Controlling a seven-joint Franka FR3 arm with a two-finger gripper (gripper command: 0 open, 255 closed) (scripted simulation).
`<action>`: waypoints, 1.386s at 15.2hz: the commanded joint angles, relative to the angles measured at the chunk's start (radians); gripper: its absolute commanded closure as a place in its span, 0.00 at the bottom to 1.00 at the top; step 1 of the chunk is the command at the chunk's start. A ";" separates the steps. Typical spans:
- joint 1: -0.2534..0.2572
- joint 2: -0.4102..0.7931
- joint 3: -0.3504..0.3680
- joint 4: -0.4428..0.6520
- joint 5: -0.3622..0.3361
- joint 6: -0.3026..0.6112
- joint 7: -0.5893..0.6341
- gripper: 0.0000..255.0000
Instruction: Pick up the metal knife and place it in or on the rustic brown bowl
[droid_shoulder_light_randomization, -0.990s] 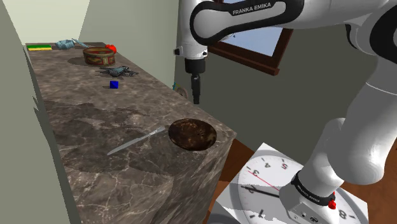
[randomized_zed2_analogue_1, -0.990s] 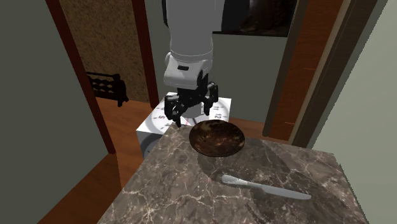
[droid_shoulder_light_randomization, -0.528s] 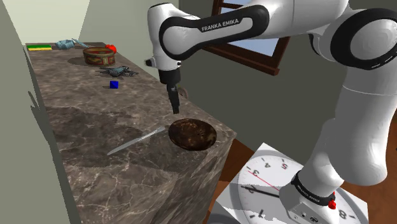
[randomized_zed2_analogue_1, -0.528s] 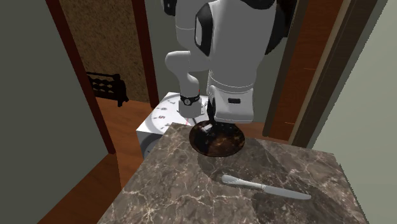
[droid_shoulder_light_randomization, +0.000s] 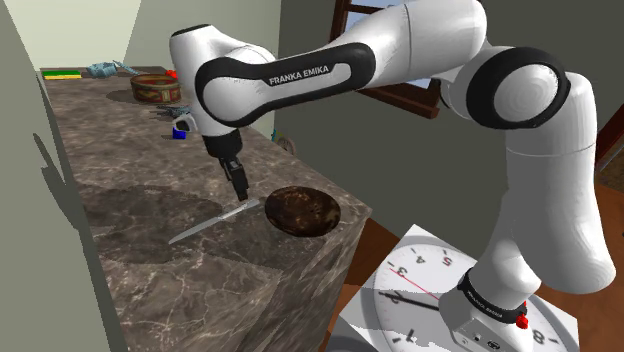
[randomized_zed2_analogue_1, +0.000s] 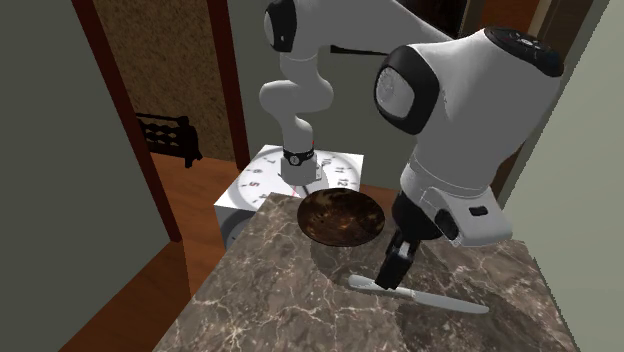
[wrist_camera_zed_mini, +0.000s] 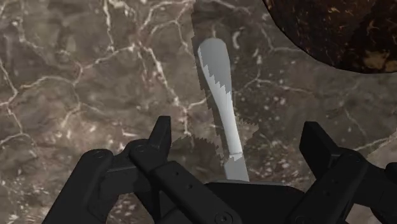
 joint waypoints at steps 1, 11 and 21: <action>0.031 0.060 0.011 0.070 -0.029 -0.010 -0.031 0.00; 0.059 0.134 0.019 0.060 -0.068 0.071 -0.060 0.00; 0.058 0.135 0.018 0.054 -0.069 0.078 -0.060 1.00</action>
